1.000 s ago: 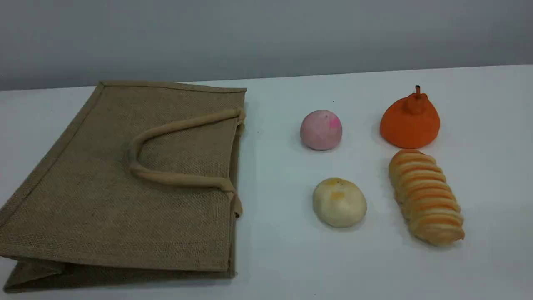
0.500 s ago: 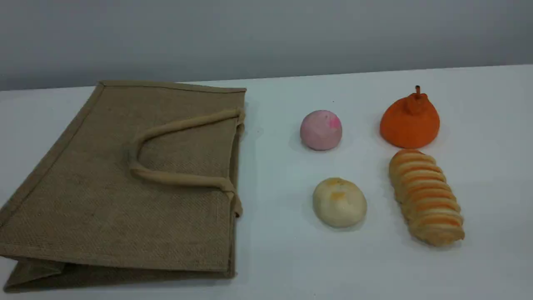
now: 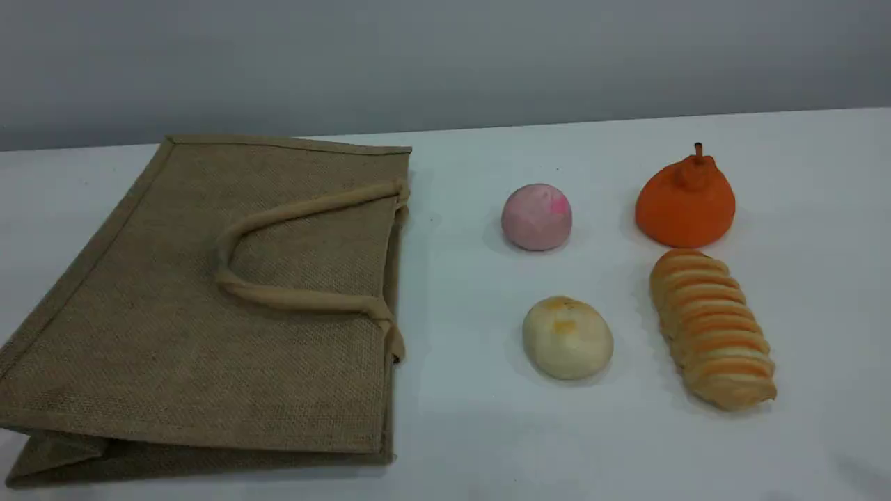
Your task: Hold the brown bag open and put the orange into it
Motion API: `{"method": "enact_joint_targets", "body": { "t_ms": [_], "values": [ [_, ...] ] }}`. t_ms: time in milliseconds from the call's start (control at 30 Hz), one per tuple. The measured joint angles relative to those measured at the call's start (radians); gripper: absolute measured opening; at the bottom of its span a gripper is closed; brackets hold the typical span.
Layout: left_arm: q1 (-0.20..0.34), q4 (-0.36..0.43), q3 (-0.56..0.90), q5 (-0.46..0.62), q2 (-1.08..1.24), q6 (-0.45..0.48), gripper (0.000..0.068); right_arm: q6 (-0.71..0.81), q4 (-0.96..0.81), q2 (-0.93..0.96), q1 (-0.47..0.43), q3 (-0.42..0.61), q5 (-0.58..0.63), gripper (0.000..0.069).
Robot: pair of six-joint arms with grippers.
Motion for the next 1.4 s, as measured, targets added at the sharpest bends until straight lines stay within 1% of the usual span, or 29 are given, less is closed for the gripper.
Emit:
{"method": "enact_joint_targets", "body": {
  "t_ms": [233, 367, 500, 567, 633, 767, 900, 1033, 1200, 1400],
  "values": [
    [0.0, -0.002, -0.002, -0.166, 0.278, -0.038, 0.0487, -0.211, 0.227, 0.184, 0.0, 0.0, -0.024, 0.0437],
    [0.0, -0.007, -0.003, -0.264, 0.427, -0.075, 0.0487, -0.304, 0.318, 0.256, 0.0, 0.0, -0.023, 0.0437],
    [-0.001, -0.066, -0.03, -0.343, 0.563, -0.067, 0.0487, -0.396, 0.398, 0.316, 0.0, 0.0, -0.024, 0.0437],
    [-0.006, -0.091, -0.064, -0.347, 0.628, -0.046, 0.0487, -0.44, 0.446, 0.344, 0.0, 0.0, -0.024, 0.0437],
    [-0.021, -0.102, -0.105, -0.342, 0.684, -0.035, 0.0487, -0.481, 0.491, 0.374, 0.0, 0.0, -0.024, 0.0437],
    [-0.022, -0.13, -0.183, -0.342, 0.781, -0.042, 0.0486, -0.553, 0.568, 0.426, 0.0, 0.0, -0.024, 0.0437],
    [-0.022, -0.134, -0.242, -0.342, 0.875, -0.042, 0.0486, -0.601, 0.611, 0.464, 0.0, 0.0, -0.024, 0.0437],
    [-0.034, -0.165, -0.288, -0.339, 0.945, -0.041, 0.0486, -0.638, 0.648, 0.486, 0.0, 0.0, -0.023, 0.0437],
    [-0.078, -0.164, -0.346, -0.341, 1.013, -0.04, 0.0486, -0.659, 0.678, 0.507, 0.0, 0.0, -0.022, 0.0437],
    [-0.081, -0.164, -0.374, -0.349, 1.086, -0.044, 0.0486, -0.668, 0.681, 0.51, 0.0, 0.0, -0.02, 0.0437]
  ]
}}
